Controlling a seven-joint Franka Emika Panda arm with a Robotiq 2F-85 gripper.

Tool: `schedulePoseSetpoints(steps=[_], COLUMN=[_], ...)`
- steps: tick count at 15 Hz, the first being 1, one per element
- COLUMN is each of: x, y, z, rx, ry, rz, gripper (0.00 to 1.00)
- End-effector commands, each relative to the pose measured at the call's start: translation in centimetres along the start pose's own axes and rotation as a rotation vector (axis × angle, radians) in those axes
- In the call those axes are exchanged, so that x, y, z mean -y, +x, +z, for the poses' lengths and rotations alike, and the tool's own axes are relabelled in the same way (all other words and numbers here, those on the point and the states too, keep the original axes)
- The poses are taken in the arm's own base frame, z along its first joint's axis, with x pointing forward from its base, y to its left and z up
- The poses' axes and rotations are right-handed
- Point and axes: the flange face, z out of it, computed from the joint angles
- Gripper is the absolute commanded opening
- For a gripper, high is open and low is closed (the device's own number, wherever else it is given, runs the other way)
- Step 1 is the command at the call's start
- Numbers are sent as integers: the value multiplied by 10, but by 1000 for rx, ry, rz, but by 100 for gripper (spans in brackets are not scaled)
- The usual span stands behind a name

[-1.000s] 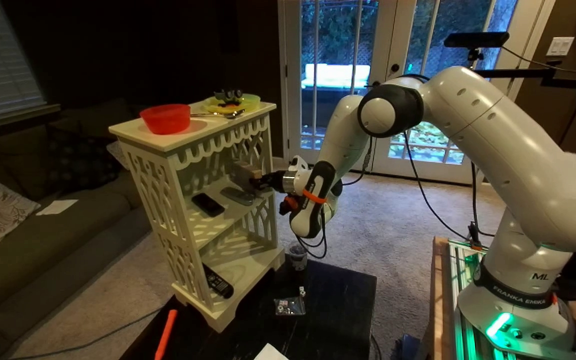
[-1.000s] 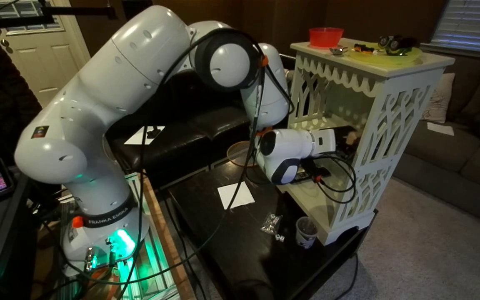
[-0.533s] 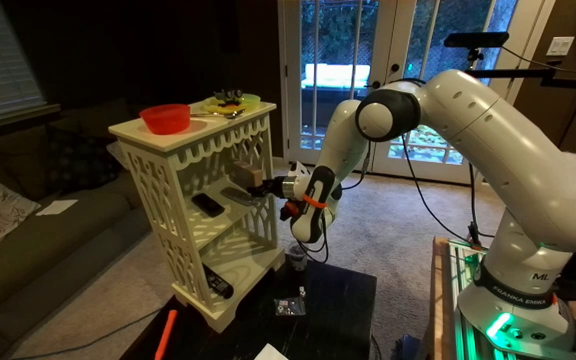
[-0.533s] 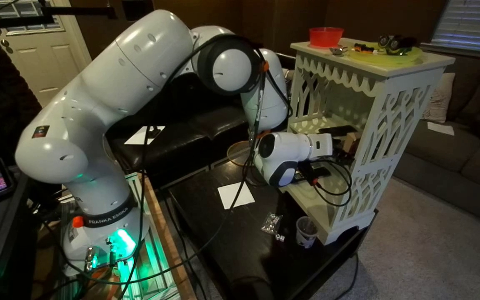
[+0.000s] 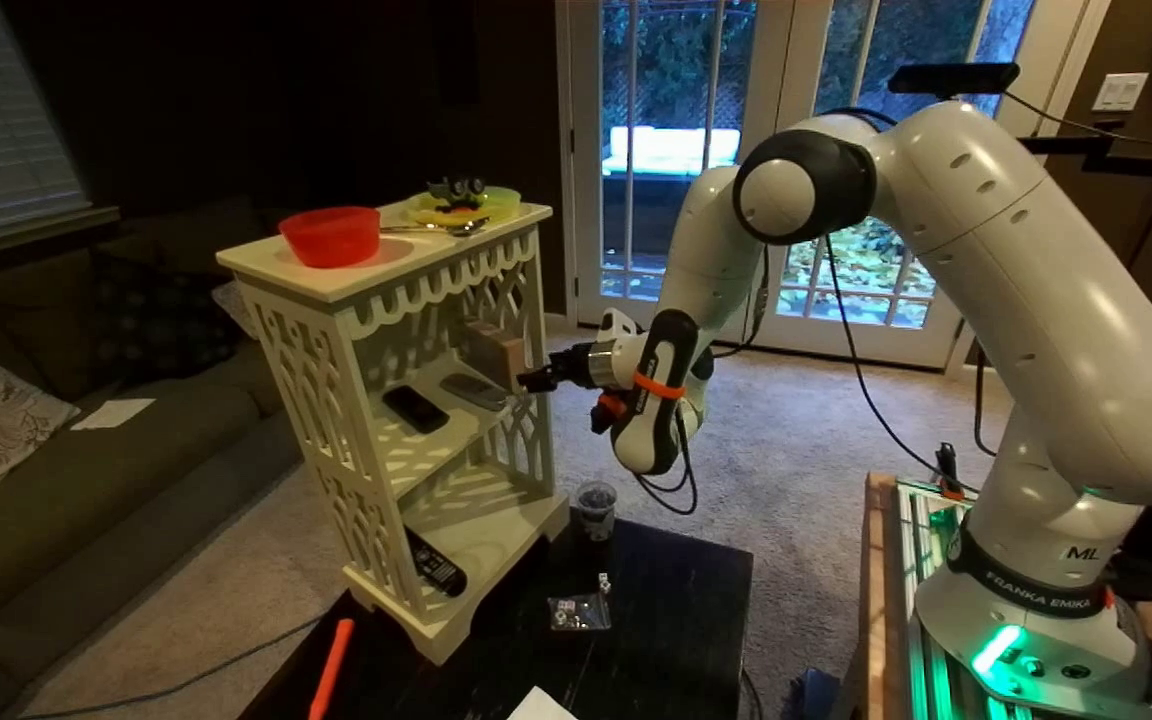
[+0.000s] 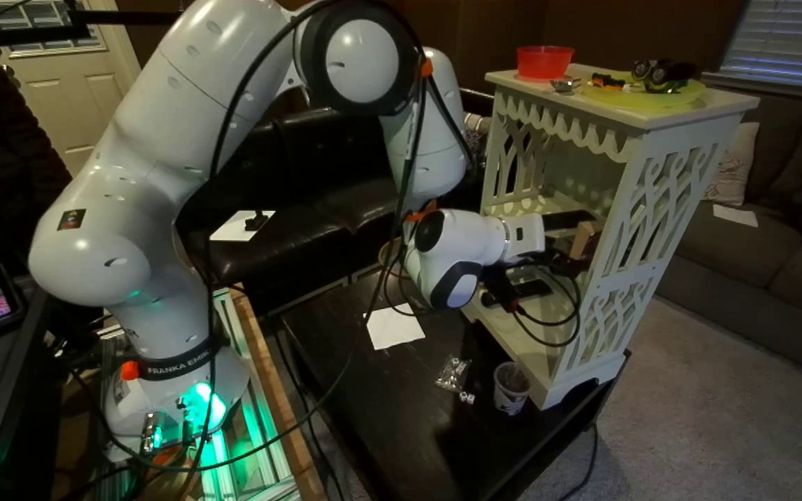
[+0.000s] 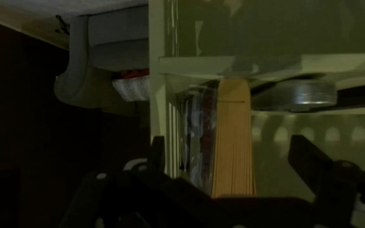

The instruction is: Put the book on the topmost shelf.

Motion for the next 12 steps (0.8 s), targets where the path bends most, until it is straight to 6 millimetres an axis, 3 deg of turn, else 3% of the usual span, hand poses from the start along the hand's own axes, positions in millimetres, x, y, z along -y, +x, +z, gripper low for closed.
schedulePoseSetpoints(steps=[1, 6, 9, 10, 11, 12], x=[-8, -3, 6, 12, 5, 9], y=[6, 7, 0, -2, -4, -6], z=[-59, -137, -172, -179, -156, -165], rx=[160, 279, 320, 328, 292, 303], ry=[79, 286, 426, 478, 422, 453], rz=[-63, -196, -303, -336, -291, -310], gripper=[100, 100, 100, 100, 100, 100])
